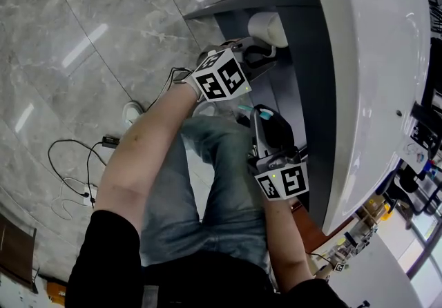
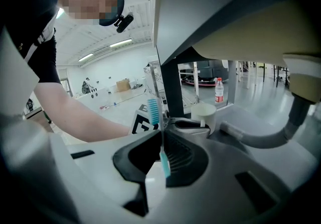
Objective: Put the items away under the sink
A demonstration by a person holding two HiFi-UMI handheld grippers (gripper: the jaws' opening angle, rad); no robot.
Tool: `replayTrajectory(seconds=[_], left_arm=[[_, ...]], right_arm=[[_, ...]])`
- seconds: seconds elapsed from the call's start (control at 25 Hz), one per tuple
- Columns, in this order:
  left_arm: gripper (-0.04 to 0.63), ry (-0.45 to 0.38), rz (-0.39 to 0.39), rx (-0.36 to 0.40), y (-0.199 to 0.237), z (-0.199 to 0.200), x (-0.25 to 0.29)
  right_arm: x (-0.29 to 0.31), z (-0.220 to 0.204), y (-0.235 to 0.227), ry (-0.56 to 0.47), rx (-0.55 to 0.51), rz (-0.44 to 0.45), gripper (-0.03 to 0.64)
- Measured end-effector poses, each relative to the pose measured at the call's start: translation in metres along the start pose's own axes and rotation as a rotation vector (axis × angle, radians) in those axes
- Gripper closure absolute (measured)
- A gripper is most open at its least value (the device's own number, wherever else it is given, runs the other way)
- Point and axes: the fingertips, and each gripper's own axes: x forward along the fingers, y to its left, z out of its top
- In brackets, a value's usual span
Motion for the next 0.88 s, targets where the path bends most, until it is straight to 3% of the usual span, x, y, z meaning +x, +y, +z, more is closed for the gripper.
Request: replayTrajectory(seconds=[0.16, 0.32, 0.44, 0.56, 0.72, 0.88], left_arm=[[0.529, 0.009, 0.053, -0.055, 0.009, -0.001, -0.002], [0.438, 0.044, 0.093, -0.065, 0.008, -0.010, -0.010], [0.411, 0.061, 0.149, -0.075, 0.013, -0.011, -0.028], [0.413, 0.060, 0.233, -0.108, 0.016, -0.008, -0.066], [0.477, 0.056, 0.344, -0.169, 0.005, -0.001, -0.137], [0.532, 0.095, 0.443, -0.199, -0.021, 0.008, -0.202]], right_arm=[[0.002, 0.002, 0.002, 0.008, 0.009, 0.012, 0.572], [0.003, 0.003, 0.002, 0.017, 0.016, 0.013, 0.572], [0.002, 0.005, 0.005, 0.029, -0.029, 0.014, 0.572], [-0.001, 0.011, 0.012, 0.044, -0.081, 0.013, 0.573], [-0.001, 0.020, 0.026, 0.049, -0.100, 0.008, 0.572], [0.004, 0.032, 0.038, 0.040, -0.185, 0.006, 0.572]])
